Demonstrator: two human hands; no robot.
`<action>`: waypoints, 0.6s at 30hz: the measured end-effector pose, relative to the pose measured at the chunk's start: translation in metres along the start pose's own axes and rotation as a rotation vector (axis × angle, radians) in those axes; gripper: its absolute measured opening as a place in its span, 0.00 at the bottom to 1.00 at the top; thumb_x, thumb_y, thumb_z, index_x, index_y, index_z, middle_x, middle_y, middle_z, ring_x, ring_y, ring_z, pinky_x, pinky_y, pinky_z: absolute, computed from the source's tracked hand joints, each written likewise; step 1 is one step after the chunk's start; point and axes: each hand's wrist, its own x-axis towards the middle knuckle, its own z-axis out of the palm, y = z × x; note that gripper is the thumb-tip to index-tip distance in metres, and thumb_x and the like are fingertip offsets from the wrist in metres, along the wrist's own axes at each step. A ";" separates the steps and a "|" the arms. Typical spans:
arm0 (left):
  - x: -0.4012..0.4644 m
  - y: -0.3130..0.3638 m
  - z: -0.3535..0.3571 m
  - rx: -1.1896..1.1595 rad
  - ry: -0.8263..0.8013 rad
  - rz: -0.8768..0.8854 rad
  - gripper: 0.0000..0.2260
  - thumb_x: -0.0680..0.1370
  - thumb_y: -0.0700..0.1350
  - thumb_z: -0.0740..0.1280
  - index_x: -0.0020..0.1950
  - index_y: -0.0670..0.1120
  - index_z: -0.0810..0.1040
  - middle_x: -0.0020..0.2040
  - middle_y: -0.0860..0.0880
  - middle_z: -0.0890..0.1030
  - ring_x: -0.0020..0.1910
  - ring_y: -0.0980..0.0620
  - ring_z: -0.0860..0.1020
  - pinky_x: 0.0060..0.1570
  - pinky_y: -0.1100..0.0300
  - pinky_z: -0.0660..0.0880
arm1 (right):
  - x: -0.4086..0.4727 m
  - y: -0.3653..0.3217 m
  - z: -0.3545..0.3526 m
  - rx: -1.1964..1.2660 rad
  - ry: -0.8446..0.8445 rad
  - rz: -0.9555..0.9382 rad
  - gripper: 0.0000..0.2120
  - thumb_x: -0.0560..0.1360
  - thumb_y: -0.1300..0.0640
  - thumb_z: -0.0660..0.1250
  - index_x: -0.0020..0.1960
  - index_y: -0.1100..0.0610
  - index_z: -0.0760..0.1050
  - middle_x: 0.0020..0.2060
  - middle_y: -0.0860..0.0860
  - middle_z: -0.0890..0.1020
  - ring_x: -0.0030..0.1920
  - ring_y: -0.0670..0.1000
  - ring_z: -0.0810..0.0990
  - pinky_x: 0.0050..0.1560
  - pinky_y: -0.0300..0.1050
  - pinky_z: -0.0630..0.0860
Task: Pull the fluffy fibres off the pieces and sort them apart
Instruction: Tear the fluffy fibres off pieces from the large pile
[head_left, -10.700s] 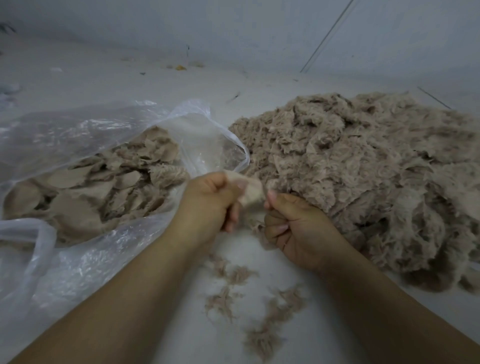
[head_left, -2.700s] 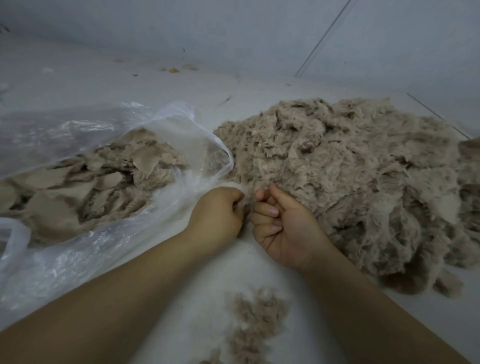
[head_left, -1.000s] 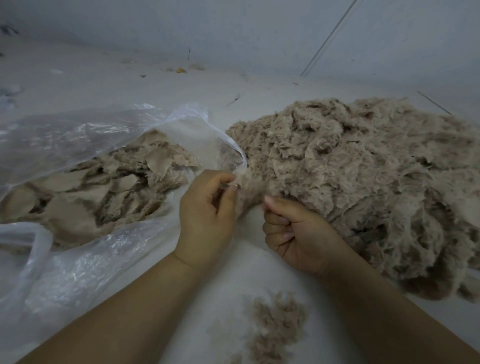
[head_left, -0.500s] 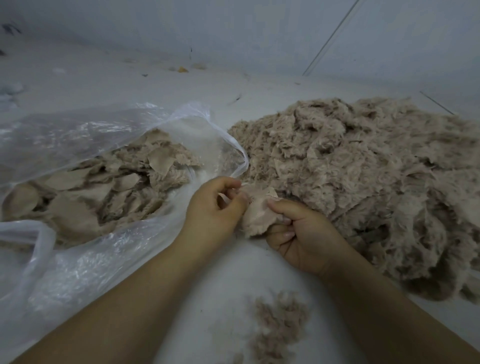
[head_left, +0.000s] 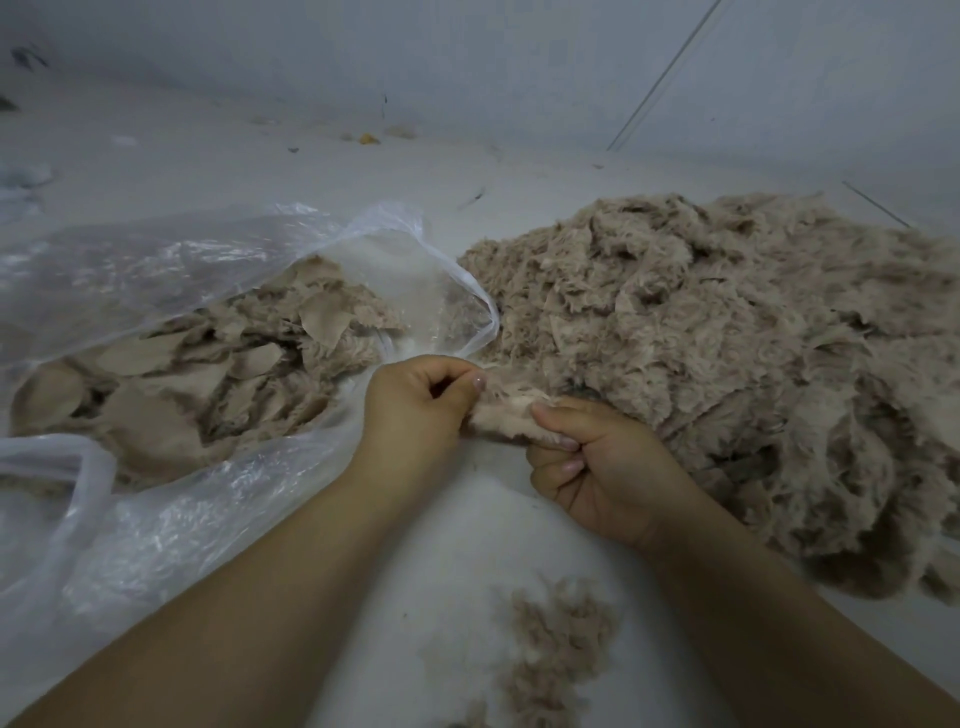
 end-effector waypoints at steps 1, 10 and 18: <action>0.001 -0.001 -0.001 0.012 0.022 0.000 0.09 0.78 0.37 0.68 0.40 0.45 0.84 0.27 0.54 0.79 0.25 0.59 0.73 0.28 0.66 0.69 | -0.001 0.000 0.000 0.004 -0.003 -0.003 0.06 0.70 0.63 0.64 0.37 0.59 0.67 0.24 0.48 0.61 0.21 0.41 0.59 0.19 0.31 0.58; 0.002 0.001 -0.001 0.414 0.001 0.301 0.06 0.76 0.37 0.70 0.47 0.44 0.86 0.44 0.48 0.79 0.45 0.52 0.78 0.46 0.61 0.73 | 0.000 -0.001 -0.002 -0.049 0.006 0.021 0.15 0.67 0.63 0.65 0.53 0.65 0.73 0.23 0.47 0.64 0.19 0.41 0.59 0.18 0.30 0.58; -0.005 0.015 0.007 0.283 -0.309 0.237 0.06 0.78 0.41 0.69 0.45 0.50 0.84 0.40 0.50 0.76 0.44 0.58 0.73 0.46 0.65 0.70 | -0.004 0.000 -0.001 -0.166 -0.057 -0.037 0.11 0.70 0.61 0.65 0.31 0.54 0.81 0.23 0.46 0.68 0.20 0.39 0.61 0.20 0.30 0.60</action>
